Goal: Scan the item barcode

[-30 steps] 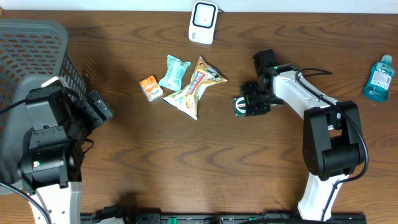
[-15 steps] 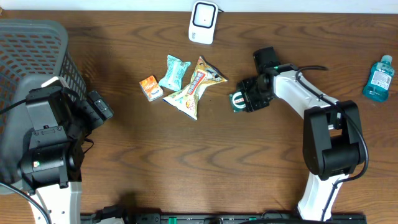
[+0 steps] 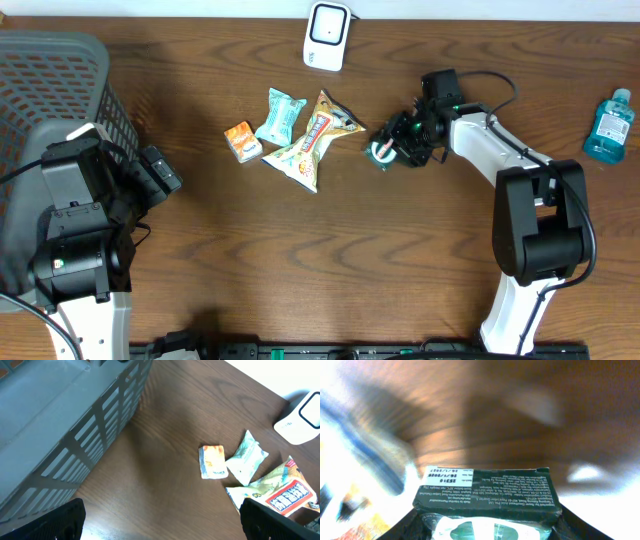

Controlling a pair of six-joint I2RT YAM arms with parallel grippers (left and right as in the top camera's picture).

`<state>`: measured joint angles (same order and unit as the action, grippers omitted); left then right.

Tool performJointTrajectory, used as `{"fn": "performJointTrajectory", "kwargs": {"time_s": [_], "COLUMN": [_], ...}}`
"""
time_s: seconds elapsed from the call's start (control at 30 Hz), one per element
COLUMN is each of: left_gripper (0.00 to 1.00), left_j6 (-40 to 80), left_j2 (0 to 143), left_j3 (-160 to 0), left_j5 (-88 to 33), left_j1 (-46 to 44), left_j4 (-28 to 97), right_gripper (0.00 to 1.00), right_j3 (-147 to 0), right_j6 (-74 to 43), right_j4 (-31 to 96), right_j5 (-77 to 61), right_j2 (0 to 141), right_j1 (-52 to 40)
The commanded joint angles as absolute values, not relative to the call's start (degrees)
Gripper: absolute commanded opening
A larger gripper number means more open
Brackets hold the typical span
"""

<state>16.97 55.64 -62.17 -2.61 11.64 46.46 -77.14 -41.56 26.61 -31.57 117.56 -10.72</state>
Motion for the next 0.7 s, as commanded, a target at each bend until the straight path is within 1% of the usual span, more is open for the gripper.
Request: {"fn": "performJointTrajectory", "kwargs": {"time_s": [0.0,0.1,0.2,0.23,0.27,0.33,0.5,0.67], "left_gripper": [0.98,0.98,0.98,0.98,0.98,0.98,0.98,0.98], "left_j6": [17.5,17.5,17.5,17.5,17.5,17.5,17.5,17.5], "left_j2": [55.7,55.7,55.7,55.7,55.7,55.7,55.7,55.7], "left_j3": [-62.5,-62.5,-62.5,-62.5,-62.5,-62.5,-62.5,-62.5], "left_j5": [-1.9,-1.9,-1.9,-1.9,-1.9,-1.9,-1.9,-1.9], "left_j1": [12.0,12.0,12.0,12.0,12.0,12.0,12.0,12.0], "left_j4": [46.5,46.5,46.5,46.5,46.5,46.5,46.5,46.5], "right_gripper": [0.52,0.52,0.52,0.44,0.41,0.40,0.50,0.50], "right_j3": [-77.1,-77.1,-77.1,-77.1,-77.1,-77.1,-77.1,-77.1], "right_j6": [-23.9,-17.9,-13.7,-13.0,-12.9,-11.5,-7.0,-0.6], "right_j4": [22.6,18.5,15.9,15.6,15.2,14.9,13.1,12.0], "right_j5": [-47.2,-55.5,-60.2,-60.7,-60.8,-61.7,-68.3,-77.1], "right_j2": [117.9,117.9,117.9,117.9,117.9,117.9,117.9,117.9], "right_j1": [-10.8,-10.8,-10.8,-10.8,-10.8,-10.8,-10.8,-10.8]}}
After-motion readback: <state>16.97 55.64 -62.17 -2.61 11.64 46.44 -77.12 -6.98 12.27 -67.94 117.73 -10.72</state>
